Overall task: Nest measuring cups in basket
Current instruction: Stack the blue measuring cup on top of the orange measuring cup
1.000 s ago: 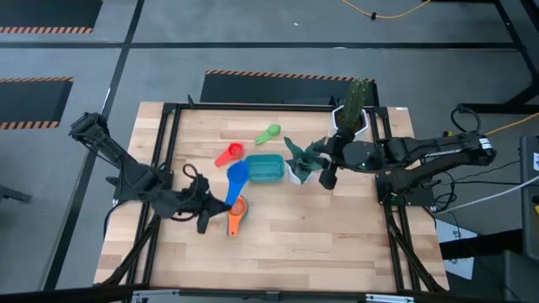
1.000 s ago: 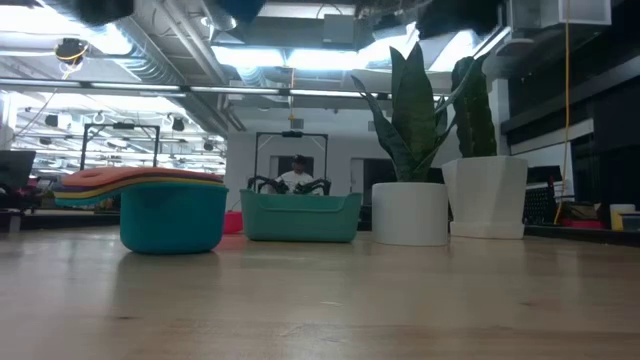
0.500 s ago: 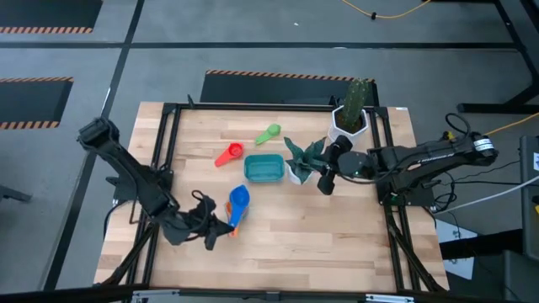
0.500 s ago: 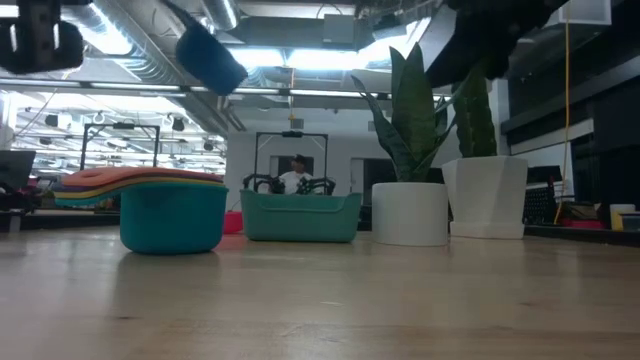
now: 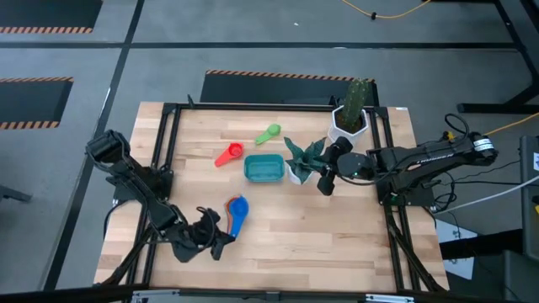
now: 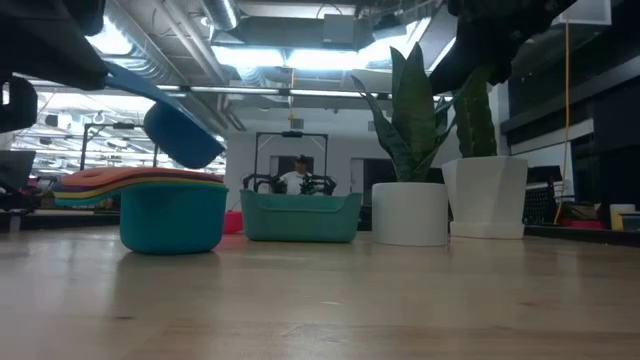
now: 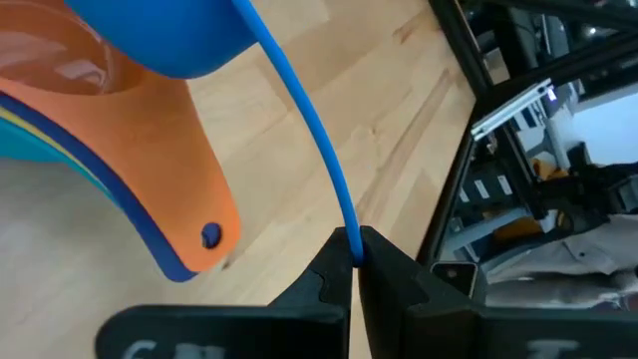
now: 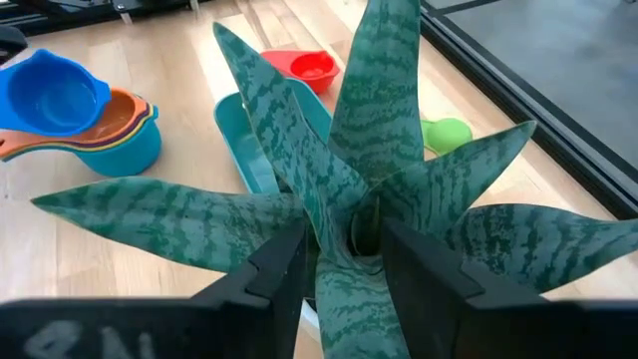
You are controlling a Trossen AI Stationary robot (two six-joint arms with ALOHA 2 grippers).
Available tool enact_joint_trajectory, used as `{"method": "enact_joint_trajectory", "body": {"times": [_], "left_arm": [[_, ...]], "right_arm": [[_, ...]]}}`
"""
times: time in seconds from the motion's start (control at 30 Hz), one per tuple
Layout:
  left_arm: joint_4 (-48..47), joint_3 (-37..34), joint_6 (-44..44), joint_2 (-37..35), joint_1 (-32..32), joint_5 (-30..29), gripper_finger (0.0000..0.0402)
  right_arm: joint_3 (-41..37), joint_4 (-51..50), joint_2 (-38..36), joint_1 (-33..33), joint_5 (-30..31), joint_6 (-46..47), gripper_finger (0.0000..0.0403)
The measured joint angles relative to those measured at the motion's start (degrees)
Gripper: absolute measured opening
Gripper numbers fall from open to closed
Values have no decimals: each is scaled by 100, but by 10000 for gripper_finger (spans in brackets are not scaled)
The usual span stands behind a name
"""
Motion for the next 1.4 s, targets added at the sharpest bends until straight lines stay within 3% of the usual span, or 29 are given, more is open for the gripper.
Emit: {"method": "enact_joint_trajectory", "body": {"times": [0.2, 0.8, 1.07, 1.4], "left_arm": [[-32, 0, -10, 21, -28, -364, 2], [-246, 0, -410, 21, 132, -256, 15], [-261, 0, -408, 21, 300, 292, 18], [-271, 0, -445, 21, 383, 491, 78]], "right_arm": [[0, 120, 0, 0, -2, -2, 136], [0, 184, 2, 0, -4, -20, 136], [0, 184, 2, 0, -4, -22, 136], [0, 181, 2, 0, -7, -22, 136]]}}
